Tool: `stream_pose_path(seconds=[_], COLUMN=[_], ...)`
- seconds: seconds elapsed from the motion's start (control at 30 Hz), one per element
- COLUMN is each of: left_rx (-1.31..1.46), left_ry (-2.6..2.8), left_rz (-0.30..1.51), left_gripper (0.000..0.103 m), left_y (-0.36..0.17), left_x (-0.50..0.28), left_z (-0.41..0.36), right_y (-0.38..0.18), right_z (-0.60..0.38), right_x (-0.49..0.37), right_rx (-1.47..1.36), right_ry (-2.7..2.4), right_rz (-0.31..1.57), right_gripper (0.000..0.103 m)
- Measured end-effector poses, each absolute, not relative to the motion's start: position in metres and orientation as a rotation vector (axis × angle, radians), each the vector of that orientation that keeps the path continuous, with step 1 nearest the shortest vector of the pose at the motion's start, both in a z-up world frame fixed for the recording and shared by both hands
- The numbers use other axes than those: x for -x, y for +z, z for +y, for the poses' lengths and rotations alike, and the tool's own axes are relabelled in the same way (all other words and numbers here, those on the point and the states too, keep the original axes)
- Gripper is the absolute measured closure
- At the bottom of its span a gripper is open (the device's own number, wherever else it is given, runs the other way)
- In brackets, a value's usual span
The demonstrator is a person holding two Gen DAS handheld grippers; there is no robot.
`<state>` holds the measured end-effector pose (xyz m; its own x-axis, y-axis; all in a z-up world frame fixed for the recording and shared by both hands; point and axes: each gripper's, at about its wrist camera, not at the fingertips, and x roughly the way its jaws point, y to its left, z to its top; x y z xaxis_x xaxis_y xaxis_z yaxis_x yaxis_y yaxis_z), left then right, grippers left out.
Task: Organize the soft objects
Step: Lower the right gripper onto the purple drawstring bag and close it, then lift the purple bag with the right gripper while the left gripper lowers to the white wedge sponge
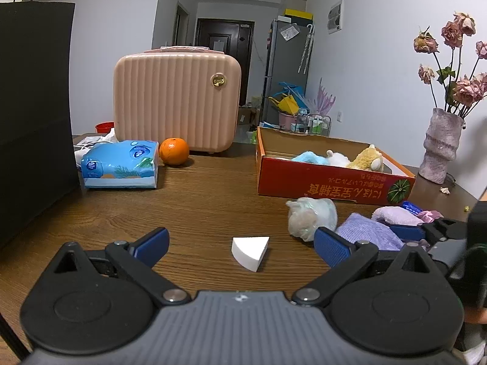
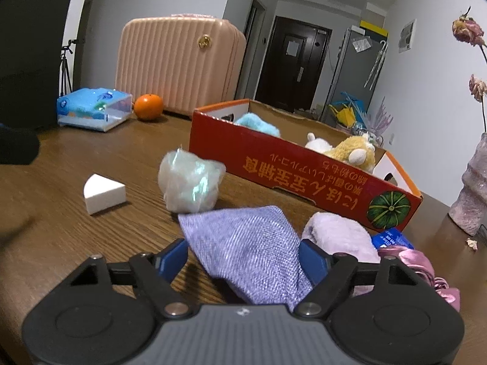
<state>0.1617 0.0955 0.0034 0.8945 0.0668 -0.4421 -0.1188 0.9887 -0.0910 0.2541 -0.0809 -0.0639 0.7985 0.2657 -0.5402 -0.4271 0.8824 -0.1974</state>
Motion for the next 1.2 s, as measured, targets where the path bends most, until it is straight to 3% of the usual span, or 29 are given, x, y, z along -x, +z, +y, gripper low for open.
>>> stream_pose_path(seconds=[0.13, 0.47, 1.2], left_rx=[0.115, 0.116, 0.089], left_ry=[0.085, 0.083, 0.103], left_rz=[0.452, 0.455, 0.512], left_gripper=[0.000, 0.000, 0.000], left_y=[0.003, 0.003, -0.013], left_x=[-0.161, -0.161, -0.178], left_z=[0.094, 0.094, 0.087], right_y=[-0.067, -0.064, -0.022], right_z=[-0.081, -0.095, -0.156], right_x=[-0.261, -0.260, -0.211], right_rx=[0.304, 0.204, 0.015], right_ry=[0.391, 0.408, 0.393], right_rz=[0.573, 0.571, 0.362], right_gripper=[0.047, 0.076, 0.081])
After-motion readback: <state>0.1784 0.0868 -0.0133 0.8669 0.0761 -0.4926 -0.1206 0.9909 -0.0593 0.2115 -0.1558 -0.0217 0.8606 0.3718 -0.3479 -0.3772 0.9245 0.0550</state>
